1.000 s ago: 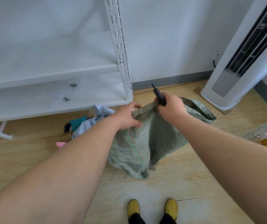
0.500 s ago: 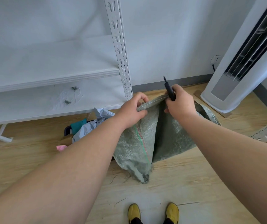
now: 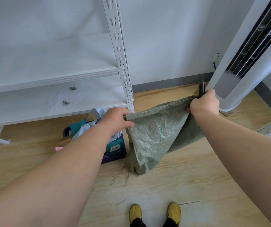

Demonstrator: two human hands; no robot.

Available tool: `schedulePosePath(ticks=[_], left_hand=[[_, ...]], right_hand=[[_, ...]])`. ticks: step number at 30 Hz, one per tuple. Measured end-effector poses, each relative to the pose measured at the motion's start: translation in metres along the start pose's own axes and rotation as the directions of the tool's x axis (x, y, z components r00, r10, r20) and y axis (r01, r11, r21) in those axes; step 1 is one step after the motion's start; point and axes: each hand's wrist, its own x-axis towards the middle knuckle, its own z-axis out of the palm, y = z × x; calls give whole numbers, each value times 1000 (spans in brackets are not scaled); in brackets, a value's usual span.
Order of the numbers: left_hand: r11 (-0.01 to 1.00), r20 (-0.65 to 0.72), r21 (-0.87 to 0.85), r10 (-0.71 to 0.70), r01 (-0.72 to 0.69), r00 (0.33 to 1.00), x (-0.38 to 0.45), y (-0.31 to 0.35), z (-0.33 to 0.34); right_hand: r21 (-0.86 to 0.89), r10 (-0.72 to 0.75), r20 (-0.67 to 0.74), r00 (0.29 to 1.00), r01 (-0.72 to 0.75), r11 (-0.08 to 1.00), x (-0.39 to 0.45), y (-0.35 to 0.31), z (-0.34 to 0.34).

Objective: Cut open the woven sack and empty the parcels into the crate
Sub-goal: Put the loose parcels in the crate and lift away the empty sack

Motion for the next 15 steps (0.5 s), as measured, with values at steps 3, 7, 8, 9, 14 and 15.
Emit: schedulePosePath(ticks=[3,7,8,9,14,15], left_hand=[[985,-114,-160,-76,58,990,3,4,-1],[984,-202,-178,-21,-15,979,16,39,3],[978,-212,-206,-3,-42,977,19,49,3],[970,-228,-236,11,-66,973,23,57,3],[873,-319,-428,97,-234,943,29,83,-1],[848,-283,-471,114,-242,952,29,84,0]], right_hand=[[-147,-158,24,987,159,976,-11,-3,4],[70,-481,256,839,480,875,-50,-19,30],[128,-499,309,810,485,865,-57,-20,34],[178,-487,351,799,454,873,-61,-18,36],[-79,-389,244,888,418,905,-52,0,26],[-88,-398,166,902,416,905,-47,-1,20]])
